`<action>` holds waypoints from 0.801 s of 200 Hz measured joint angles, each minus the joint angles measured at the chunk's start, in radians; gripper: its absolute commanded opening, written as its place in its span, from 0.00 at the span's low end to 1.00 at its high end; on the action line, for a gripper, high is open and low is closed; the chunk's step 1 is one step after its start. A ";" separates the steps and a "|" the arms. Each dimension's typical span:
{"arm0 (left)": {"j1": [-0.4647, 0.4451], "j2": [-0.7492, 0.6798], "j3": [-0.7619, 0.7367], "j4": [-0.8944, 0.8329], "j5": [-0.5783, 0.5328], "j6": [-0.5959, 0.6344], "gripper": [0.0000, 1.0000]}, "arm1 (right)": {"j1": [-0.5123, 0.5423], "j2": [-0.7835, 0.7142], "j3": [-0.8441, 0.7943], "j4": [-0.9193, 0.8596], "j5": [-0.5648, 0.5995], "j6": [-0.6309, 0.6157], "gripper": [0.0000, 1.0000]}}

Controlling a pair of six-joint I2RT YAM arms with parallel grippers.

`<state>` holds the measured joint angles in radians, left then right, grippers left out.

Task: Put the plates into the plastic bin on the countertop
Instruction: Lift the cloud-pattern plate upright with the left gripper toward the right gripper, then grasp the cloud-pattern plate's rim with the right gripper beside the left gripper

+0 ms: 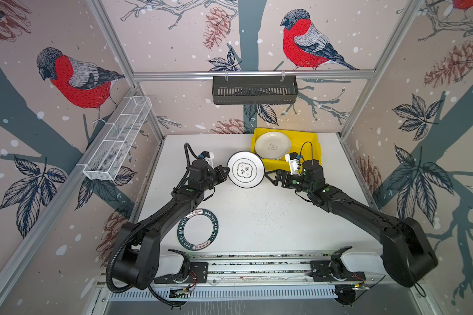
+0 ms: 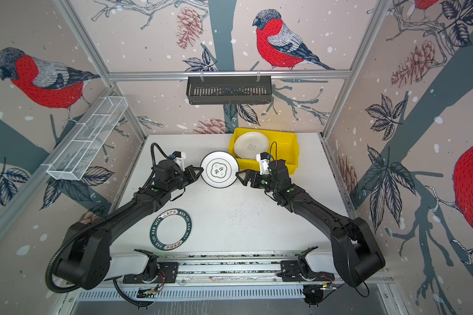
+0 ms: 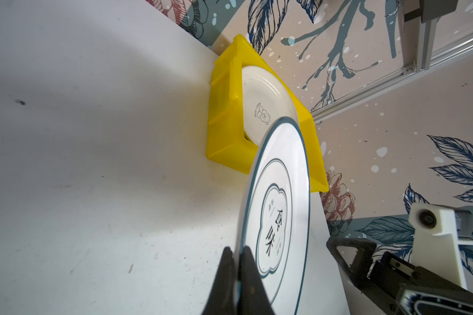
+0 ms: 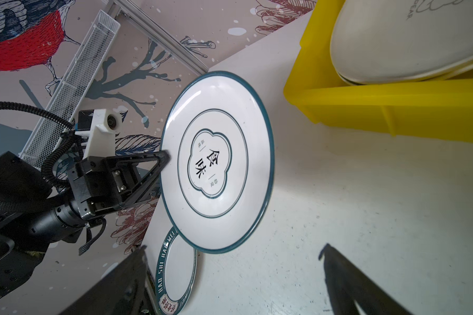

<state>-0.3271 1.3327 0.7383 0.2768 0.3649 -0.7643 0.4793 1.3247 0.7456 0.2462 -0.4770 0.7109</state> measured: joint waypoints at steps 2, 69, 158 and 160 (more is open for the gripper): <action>-0.003 0.003 0.002 0.003 0.001 -0.002 0.00 | 0.000 0.002 0.000 0.001 0.000 0.000 0.97; -0.092 0.077 0.010 0.132 0.053 -0.074 0.00 | -0.014 0.043 -0.011 0.065 -0.045 0.026 0.77; -0.128 0.135 0.061 0.186 0.069 -0.099 0.00 | -0.039 0.042 -0.032 0.106 -0.067 0.071 0.66; -0.129 0.135 0.061 0.186 0.070 -0.099 0.00 | -0.041 0.042 -0.032 0.106 -0.068 0.071 0.66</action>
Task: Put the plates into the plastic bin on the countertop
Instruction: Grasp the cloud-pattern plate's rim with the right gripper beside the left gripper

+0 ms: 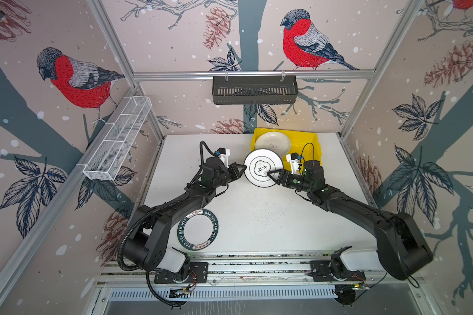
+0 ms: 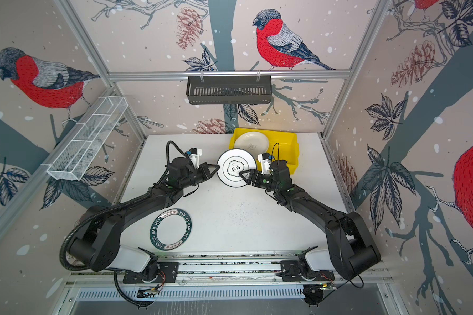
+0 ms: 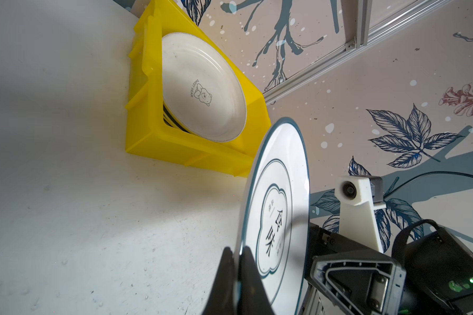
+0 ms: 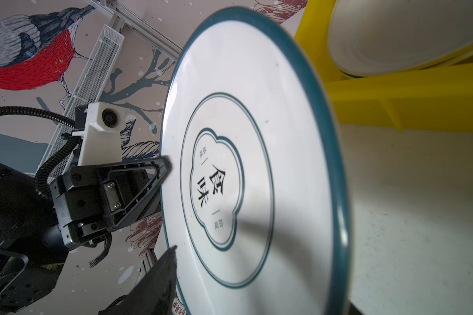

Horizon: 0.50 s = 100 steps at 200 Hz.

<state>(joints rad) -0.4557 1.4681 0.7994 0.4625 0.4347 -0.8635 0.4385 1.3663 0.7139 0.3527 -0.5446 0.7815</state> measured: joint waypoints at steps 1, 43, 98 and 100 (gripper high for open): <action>-0.001 0.000 0.000 0.000 0.001 0.000 0.00 | -0.001 0.000 0.000 0.000 0.000 0.000 0.65; -0.013 0.015 0.002 0.003 0.009 -0.004 0.00 | -0.009 -0.001 -0.011 0.016 -0.004 0.002 0.55; -0.015 0.035 0.007 0.021 0.018 -0.012 0.00 | -0.016 -0.001 -0.019 0.031 -0.007 0.027 0.45; -0.015 0.036 0.007 0.023 0.018 -0.012 0.00 | -0.016 -0.001 -0.020 0.032 -0.007 0.027 0.44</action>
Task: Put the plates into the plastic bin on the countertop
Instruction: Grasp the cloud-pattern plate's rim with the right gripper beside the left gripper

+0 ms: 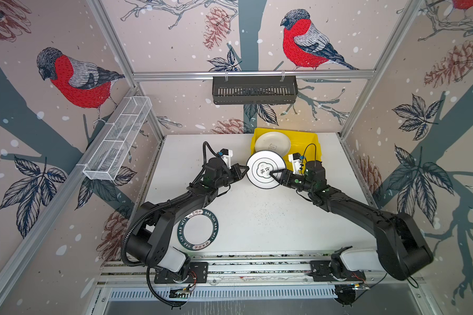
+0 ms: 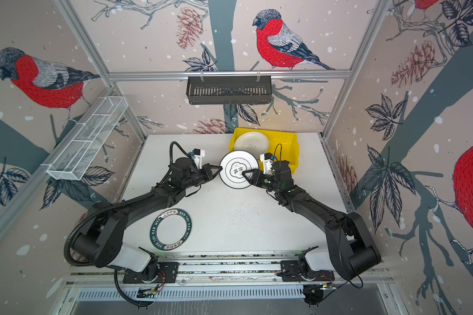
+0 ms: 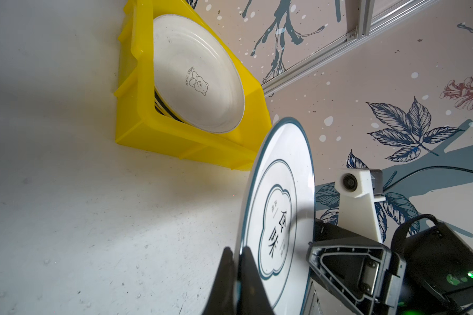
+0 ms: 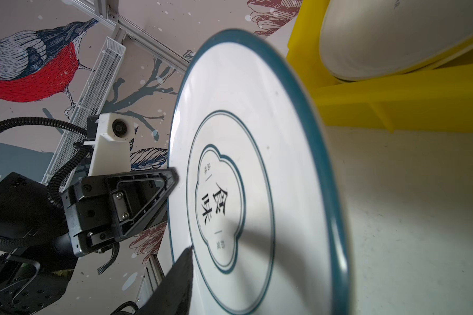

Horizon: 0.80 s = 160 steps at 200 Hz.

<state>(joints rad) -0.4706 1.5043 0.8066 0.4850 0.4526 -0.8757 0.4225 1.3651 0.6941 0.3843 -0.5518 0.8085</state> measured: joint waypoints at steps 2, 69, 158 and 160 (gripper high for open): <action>0.000 0.001 0.000 0.002 0.000 0.000 0.00 | 0.000 0.000 -0.001 0.001 0.000 0.000 0.44; 0.000 0.006 0.000 0.010 0.010 -0.007 0.00 | -0.007 0.000 -0.008 0.014 -0.002 0.022 0.21; -0.003 -0.009 0.008 -0.005 -0.010 0.012 0.97 | -0.018 -0.008 -0.002 0.001 0.009 0.042 0.02; -0.003 -0.011 0.008 -0.005 -0.010 0.012 0.97 | -0.019 -0.008 0.000 -0.001 0.010 0.041 0.02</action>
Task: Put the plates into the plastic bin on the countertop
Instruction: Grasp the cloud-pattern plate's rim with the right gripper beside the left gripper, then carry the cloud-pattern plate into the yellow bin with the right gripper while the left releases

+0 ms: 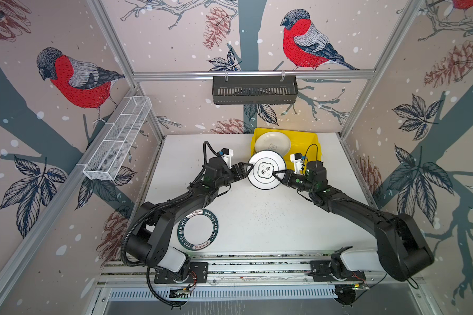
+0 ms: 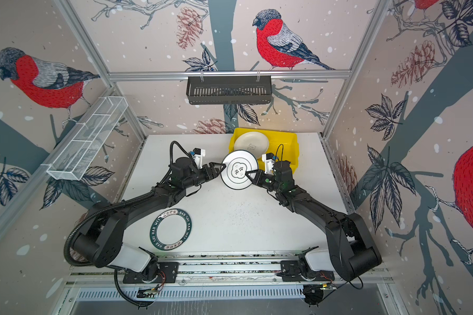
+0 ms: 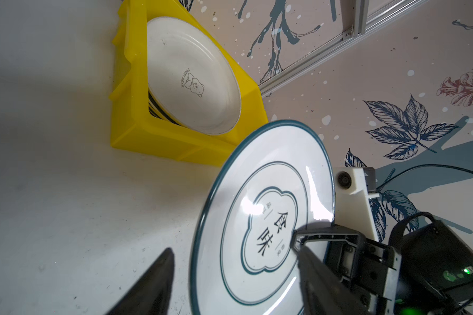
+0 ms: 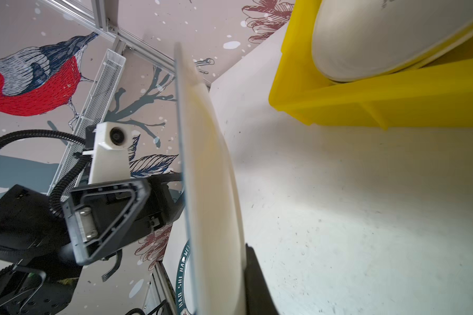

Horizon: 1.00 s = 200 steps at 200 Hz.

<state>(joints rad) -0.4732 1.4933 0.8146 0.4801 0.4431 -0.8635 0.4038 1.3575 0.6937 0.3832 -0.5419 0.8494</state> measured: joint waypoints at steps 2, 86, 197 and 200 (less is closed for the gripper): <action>0.000 -0.002 0.001 0.000 0.000 0.000 0.97 | 0.000 0.000 0.002 -0.002 0.001 -0.002 0.02; 0.084 -0.093 0.031 -0.097 -0.026 0.060 0.97 | -0.062 0.104 0.204 -0.102 0.133 -0.050 0.01; 0.117 -0.281 -0.035 -0.266 -0.159 0.203 0.97 | -0.202 0.510 0.601 -0.227 0.230 -0.123 0.00; 0.117 -0.285 -0.037 -0.269 -0.161 0.209 0.97 | -0.202 0.518 0.607 -0.229 0.230 -0.123 0.00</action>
<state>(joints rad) -0.3557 1.2087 0.7776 0.2108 0.2825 -0.6540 0.2020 1.8755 1.3006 0.1547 -0.3115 0.7265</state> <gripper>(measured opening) 0.972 0.115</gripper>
